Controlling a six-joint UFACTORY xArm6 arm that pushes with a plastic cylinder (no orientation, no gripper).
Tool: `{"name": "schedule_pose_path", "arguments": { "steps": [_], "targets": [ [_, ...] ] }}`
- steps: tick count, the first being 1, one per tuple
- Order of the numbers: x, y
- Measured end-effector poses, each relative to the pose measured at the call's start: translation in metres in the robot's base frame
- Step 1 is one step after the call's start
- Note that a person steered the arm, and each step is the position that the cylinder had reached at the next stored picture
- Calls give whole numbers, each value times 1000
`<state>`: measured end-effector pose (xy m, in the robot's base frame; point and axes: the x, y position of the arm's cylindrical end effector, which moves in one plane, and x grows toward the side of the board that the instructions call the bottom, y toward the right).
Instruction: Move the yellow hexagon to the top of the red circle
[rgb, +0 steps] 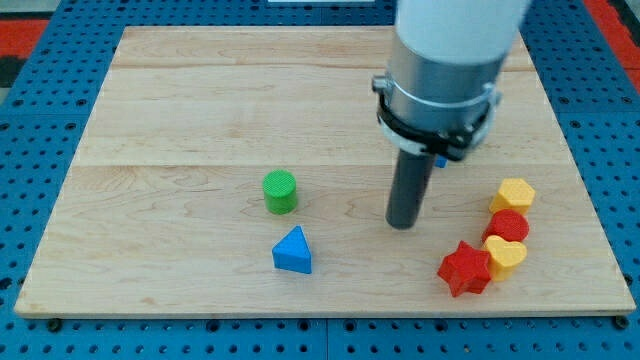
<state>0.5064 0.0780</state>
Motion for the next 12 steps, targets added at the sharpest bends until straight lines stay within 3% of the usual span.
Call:
{"name": "schedule_pose_path", "arguments": {
  "steps": [2, 6, 7, 9, 10, 11, 12],
  "targets": [
    [-77, 97],
    [-50, 117],
    [-41, 151],
    [9, 109],
    [-3, 114],
    [-43, 109],
    [-36, 90]
  ]
}}
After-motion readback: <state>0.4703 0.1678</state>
